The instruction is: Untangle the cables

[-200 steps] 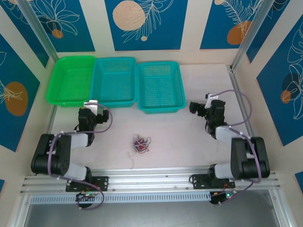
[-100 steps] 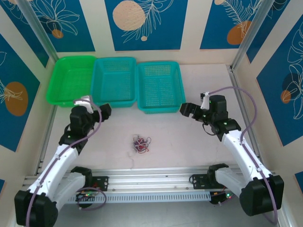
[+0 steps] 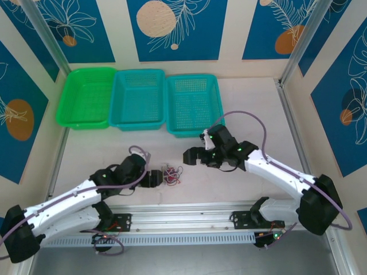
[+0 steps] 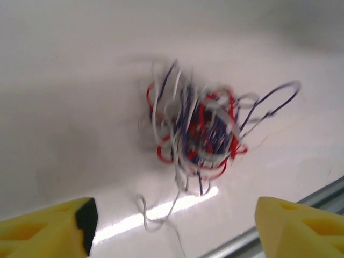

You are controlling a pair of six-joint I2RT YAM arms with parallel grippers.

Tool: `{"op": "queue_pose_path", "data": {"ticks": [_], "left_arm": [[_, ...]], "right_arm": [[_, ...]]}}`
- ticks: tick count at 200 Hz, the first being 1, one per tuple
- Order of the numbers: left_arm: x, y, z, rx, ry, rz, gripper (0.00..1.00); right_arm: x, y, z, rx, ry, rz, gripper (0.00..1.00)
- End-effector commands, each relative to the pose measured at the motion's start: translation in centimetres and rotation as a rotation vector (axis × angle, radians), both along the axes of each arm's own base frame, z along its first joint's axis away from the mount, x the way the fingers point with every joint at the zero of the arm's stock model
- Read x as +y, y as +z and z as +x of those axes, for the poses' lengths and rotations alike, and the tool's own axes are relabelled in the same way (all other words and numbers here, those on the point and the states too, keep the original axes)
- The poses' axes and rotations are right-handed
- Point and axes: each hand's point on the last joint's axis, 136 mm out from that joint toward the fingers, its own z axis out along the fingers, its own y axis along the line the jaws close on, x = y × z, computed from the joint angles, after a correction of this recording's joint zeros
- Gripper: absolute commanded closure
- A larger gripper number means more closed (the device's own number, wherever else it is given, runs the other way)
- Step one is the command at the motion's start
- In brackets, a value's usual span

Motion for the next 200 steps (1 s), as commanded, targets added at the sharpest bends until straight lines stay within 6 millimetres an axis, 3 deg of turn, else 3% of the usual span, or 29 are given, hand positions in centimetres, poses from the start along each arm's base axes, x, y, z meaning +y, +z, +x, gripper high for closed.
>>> {"op": "queue_pose_path", "data": {"ticks": [1,38,66,94,103,110,125,142,159,200], "left_arm": [[1.1,-3.2,-1.8,0.146,0.089,0.063,0.37],[0.5,-5.2,-1.4,0.172,0.157,0.017,0.57],[0.3,-6.4,-1.4,0.19,0.169,0.017,0.66],[-0.9,-6.4,-1.1,0.178,0.142,-0.039,0.9],[-0.7,-6.5,-1.1,0.177,0.145,-0.035,1.0],[-0.4,-6.5,-1.1,0.176,0.151,-0.023,1.0],[0.4,-6.4,-1.0,0.161,0.173,0.001,1.0],[1.8,-5.8,-0.4,0.131,0.219,0.025,1.0],[3.4,-4.6,0.9,0.081,0.261,0.048,1.0],[8.6,-1.8,3.7,0.015,0.38,0.127,1.0]], "right_arm": [[2.1,-0.1,0.6,-0.007,-0.026,-0.016,0.01],[5.2,-2.9,0.7,0.012,0.004,-0.074,0.0],[7.3,-4.6,1.2,-0.016,0.026,-0.143,0.01],[8.9,-6.9,1.5,-0.006,0.033,-0.179,0.0],[9.3,-7.5,1.6,-0.003,0.033,-0.184,0.04],[9.4,-8.0,1.5,-0.007,0.039,-0.195,0.1],[9.6,-8.7,1.5,-0.019,0.053,-0.224,0.32],[9.0,-9.4,1.4,-0.018,0.045,-0.255,0.59],[7.0,-9.4,1.9,-0.052,-0.013,-0.296,0.84],[-1.2,-8.1,3.1,-0.1,-0.232,-0.36,0.87]]}}
